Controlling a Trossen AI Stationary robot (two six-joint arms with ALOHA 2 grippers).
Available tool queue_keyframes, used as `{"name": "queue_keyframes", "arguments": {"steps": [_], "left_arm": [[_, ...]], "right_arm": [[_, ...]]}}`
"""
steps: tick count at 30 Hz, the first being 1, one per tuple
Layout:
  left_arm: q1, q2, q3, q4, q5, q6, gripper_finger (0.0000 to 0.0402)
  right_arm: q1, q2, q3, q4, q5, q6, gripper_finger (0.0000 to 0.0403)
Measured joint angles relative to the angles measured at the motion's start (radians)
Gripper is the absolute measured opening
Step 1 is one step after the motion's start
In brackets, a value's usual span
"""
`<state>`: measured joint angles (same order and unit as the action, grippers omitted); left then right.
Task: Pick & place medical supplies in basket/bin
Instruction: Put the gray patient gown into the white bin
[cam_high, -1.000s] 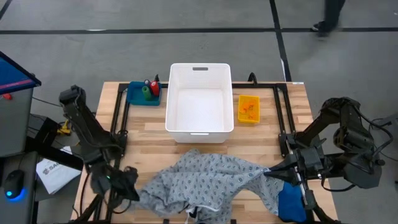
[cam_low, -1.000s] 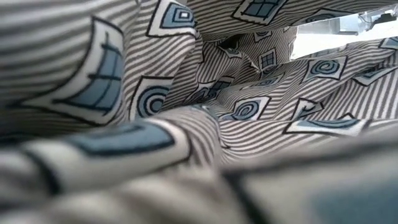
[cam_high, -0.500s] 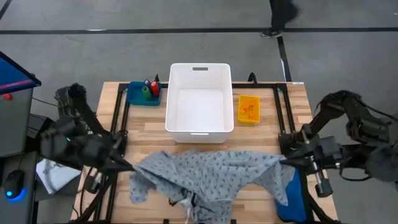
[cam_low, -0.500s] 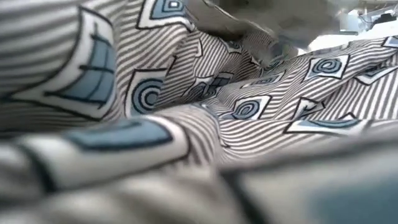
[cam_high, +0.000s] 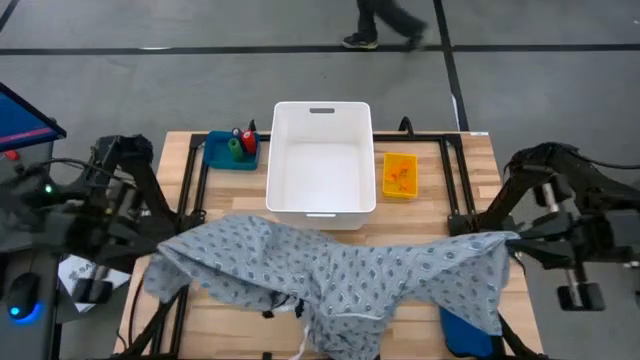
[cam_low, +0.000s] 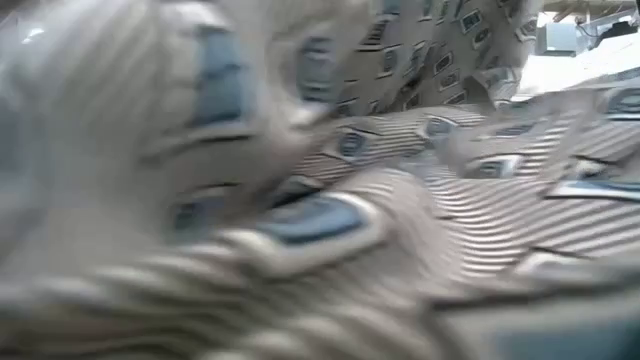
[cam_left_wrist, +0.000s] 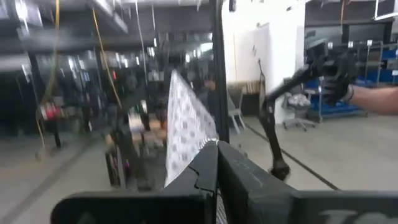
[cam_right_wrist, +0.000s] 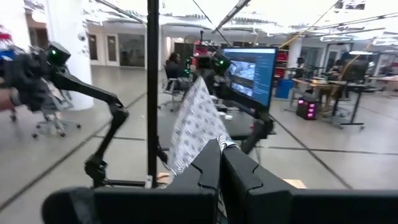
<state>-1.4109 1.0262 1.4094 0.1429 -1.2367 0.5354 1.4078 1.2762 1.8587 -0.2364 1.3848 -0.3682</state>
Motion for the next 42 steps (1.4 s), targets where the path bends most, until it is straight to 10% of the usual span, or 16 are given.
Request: {"name": "queue_keyframes", "arguments": {"steps": [4,8,12,17,36,42], "left_arm": [[-0.086,0.082,0.001,0.525,-0.003,0.567,0.0000],[-0.103,0.115,0.038,0.602,0.072,0.744,0.0000],[-0.045,0.183,0.098,0.651,0.197,0.731,0.0000],[0.050,0.276,0.142,0.629,0.023,0.678,0.0000],[0.071,0.287,0.146,0.583,-0.020,0.531,0.0000],[0.072,0.285,0.161,0.577,0.149,0.455,0.0000]], "right_arm": [[0.072,0.009,0.000,0.155,0.117,-0.193,0.0000],[0.102,0.021,0.000,0.286,0.185,-0.348,0.0000],[0.104,0.022,0.000,0.324,0.187,-0.371,0.0000],[0.104,0.036,0.000,0.323,0.187,-0.368,0.0000],[0.104,0.050,0.001,0.328,0.186,-0.360,0.0000],[0.104,0.052,0.001,0.327,0.186,-0.347,0.0000]]}}
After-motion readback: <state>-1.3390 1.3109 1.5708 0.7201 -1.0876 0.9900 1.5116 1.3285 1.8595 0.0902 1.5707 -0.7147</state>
